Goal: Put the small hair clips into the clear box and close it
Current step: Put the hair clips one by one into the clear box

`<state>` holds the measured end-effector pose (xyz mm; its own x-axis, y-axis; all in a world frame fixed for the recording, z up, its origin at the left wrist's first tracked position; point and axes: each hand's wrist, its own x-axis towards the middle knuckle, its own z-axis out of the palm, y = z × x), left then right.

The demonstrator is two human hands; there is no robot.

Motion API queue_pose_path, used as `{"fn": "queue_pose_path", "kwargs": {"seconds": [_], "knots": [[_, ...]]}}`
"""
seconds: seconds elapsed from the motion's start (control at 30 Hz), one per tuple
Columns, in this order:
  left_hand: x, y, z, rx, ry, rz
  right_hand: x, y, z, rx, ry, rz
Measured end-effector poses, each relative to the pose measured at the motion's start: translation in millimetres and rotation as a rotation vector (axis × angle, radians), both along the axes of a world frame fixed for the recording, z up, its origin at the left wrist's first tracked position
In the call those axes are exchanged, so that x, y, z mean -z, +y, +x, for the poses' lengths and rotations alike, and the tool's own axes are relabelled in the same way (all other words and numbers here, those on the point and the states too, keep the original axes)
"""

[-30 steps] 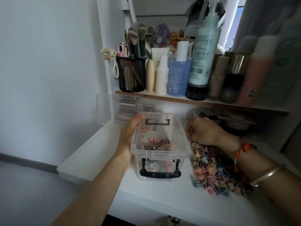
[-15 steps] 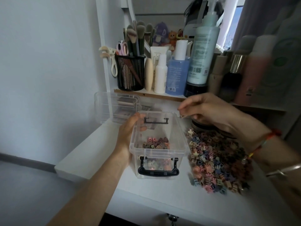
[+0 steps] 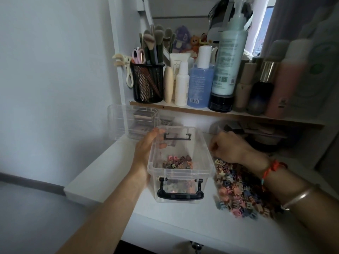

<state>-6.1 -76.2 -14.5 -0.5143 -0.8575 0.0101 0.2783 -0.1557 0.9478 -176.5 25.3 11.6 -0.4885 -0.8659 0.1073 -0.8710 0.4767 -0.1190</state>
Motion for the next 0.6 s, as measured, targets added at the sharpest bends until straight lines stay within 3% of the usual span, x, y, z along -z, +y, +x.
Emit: {"fn": "queue_pose_path", "kwargs": {"seconds": [0.1,0.2,0.27,0.33,0.43,0.53,0.6], "knots": [[-1,0,0,0.003,-0.003,0.008,-15,1,-1,-0.005,-0.113,-0.225],[0,-1,0,0.002,-0.008,0.005,-37,4,4,-0.039,-0.345,-0.432],[-1,0,1,0.002,-0.01,0.007,-38,5,8,-0.077,-0.301,-0.378],[-1,0,1,0.007,-0.013,0.008,-25,6,10,-0.126,-0.227,-0.182],[-2,0,0,0.002,-0.019,0.003,-7,5,15,-0.199,-0.297,0.037],[-2,-1,1,0.008,-0.011,0.01,-8,3,19,-0.209,-0.291,0.072],[-1,0,1,0.008,-0.023,0.011,-12,1,17,-0.175,-0.238,-0.039]]}}
